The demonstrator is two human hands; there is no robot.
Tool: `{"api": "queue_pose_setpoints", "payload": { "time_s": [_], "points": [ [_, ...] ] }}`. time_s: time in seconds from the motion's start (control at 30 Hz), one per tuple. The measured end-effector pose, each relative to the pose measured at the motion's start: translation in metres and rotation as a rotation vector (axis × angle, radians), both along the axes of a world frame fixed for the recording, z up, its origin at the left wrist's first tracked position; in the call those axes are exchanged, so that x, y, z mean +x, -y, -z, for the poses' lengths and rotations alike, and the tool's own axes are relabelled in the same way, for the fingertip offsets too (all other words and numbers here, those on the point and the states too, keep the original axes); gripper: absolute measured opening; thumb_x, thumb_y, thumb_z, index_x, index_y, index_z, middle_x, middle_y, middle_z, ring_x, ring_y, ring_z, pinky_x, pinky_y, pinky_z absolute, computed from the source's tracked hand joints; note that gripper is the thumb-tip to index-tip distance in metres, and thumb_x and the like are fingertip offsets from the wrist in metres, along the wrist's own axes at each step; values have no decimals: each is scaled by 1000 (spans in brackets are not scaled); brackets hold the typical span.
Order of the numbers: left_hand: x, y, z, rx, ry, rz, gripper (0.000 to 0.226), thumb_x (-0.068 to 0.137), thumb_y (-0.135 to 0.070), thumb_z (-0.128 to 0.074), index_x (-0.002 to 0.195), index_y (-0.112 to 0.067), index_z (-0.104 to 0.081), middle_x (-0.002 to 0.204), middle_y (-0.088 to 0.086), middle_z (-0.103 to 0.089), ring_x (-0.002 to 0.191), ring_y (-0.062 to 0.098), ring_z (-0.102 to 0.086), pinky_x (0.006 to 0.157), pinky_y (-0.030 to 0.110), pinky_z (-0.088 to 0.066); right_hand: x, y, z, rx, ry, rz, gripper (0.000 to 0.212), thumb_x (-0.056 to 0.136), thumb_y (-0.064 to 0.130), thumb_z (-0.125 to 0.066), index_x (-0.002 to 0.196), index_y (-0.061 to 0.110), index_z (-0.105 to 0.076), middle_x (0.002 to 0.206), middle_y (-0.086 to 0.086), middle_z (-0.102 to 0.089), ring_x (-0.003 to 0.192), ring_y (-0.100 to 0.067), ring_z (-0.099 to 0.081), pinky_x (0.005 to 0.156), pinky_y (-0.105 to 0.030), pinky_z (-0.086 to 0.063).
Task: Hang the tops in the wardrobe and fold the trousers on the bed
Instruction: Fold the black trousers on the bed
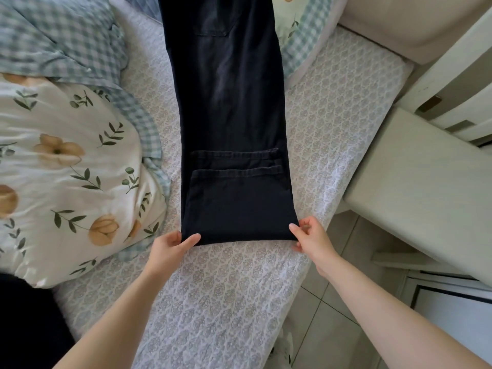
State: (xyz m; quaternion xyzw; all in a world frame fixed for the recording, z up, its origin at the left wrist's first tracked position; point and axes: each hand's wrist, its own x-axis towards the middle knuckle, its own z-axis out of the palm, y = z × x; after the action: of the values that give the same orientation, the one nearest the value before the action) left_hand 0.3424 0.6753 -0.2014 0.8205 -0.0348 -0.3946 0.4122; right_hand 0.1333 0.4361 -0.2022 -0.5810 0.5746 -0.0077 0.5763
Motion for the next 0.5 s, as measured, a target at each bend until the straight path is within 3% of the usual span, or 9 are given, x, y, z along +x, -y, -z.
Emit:
{"api": "queue_pose_setpoints", "payload": {
  "time_s": [0.13, 0.33, 0.5],
  "points": [
    [-11, -21, -2, 19, -20, 48, 20, 85, -36, -74, 74, -21, -68, 53, -16, -63, 49, -4, -57, 49, 10, -40, -18, -19, 2, 53, -13, 61, 29, 93, 26, -63, 116, 15, -49, 105, 3, -57, 73, -8, -56, 58, -20, -53],
    [-37, -48, -4, -1, -22, 0, 22, 83, -30, -78, 70, -17, -66, 61, -10, -68, 56, -2, -61, 59, 18, -45, -42, -44, -1, 74, -61, -15, 22, 97, 20, -56, 115, 10, -64, 89, 5, -62, 68, -9, -58, 74, -32, -58],
    [-53, -58, -13, -81, -101, -67, 15, 80, -27, -80, 68, -22, -73, 84, -5, -77, 80, 10, -72, 74, 23, -51, -56, -51, -8, 75, -46, -51, 18, 99, 18, -53, 112, 13, -65, 103, -1, -67, 69, -12, -60, 86, -38, -57]
  ]
}}
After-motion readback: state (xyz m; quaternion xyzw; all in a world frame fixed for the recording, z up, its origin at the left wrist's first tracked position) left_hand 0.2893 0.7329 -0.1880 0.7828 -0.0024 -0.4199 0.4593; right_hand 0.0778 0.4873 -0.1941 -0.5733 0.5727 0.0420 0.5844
